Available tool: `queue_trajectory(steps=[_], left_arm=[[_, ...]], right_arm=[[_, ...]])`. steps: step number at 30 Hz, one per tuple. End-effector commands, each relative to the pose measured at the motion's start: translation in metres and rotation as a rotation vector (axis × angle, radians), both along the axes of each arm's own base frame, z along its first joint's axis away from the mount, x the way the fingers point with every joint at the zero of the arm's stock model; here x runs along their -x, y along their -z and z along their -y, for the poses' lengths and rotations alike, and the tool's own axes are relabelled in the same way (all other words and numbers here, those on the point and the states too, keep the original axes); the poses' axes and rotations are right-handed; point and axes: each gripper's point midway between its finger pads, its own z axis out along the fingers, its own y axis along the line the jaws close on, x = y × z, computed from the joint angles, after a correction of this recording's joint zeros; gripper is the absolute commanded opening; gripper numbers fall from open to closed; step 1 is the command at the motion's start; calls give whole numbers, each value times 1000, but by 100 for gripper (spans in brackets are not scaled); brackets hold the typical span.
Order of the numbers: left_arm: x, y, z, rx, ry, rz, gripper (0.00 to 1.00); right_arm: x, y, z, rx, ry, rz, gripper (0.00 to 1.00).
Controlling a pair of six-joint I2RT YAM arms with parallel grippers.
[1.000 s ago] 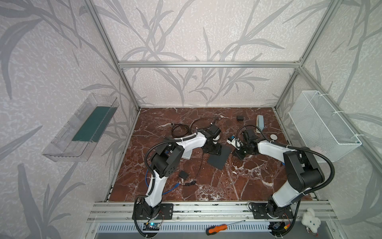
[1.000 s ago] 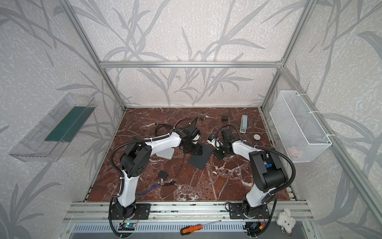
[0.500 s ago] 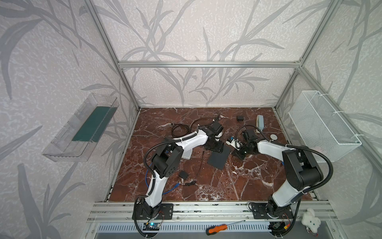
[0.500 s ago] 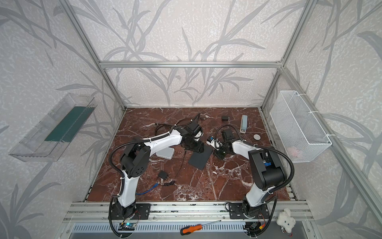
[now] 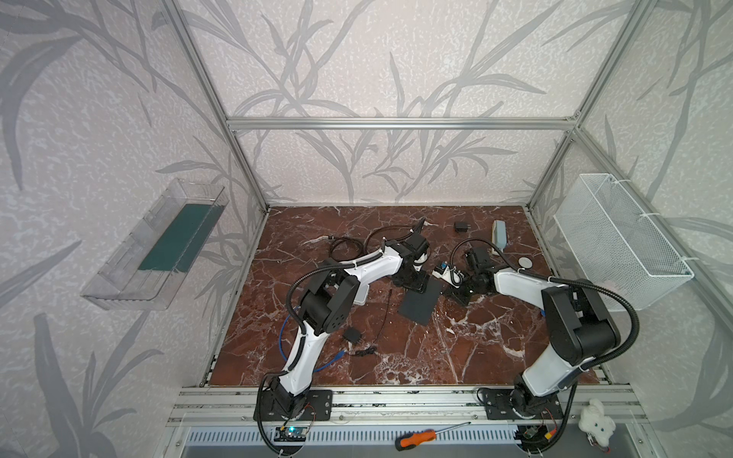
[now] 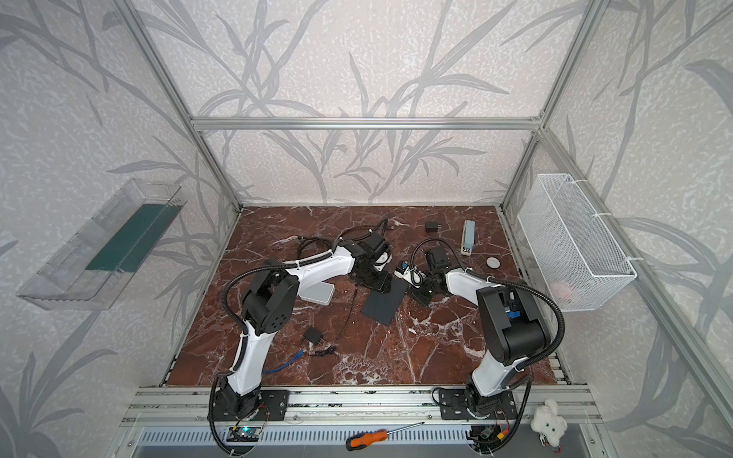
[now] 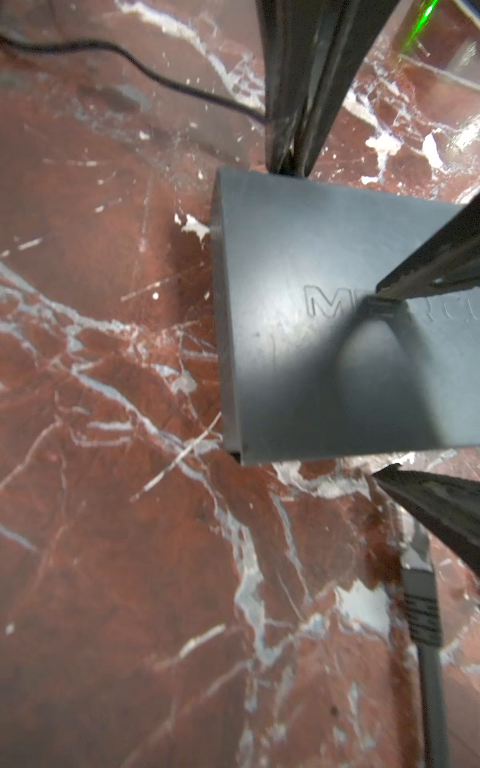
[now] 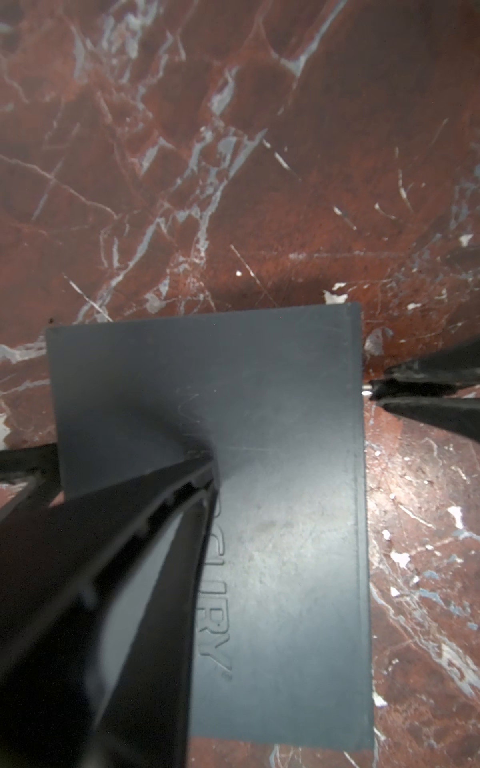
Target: Insert the plug into the switch port
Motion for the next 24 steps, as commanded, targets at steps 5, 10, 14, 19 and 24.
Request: queue_trajectory(steps=[5,10,14,19,24], left_arm=[[14,8,20,73,146,-65,66],[24,14,30,131,184,-119,64],[31,13,37,186,213,-153,63],[41,15,41,221,275,-184,62],[47,20,36,204,315,-212,61]], right_arm=[[-15,-7,-6,-12,-43,101,2],[-10,-7,-8,-13,-70,112,2],[-13,0,-9,48,-53,155,2],[-15,4,-12,88,-41,175,2],[-18,-9,-20,28,-11,214,2]])
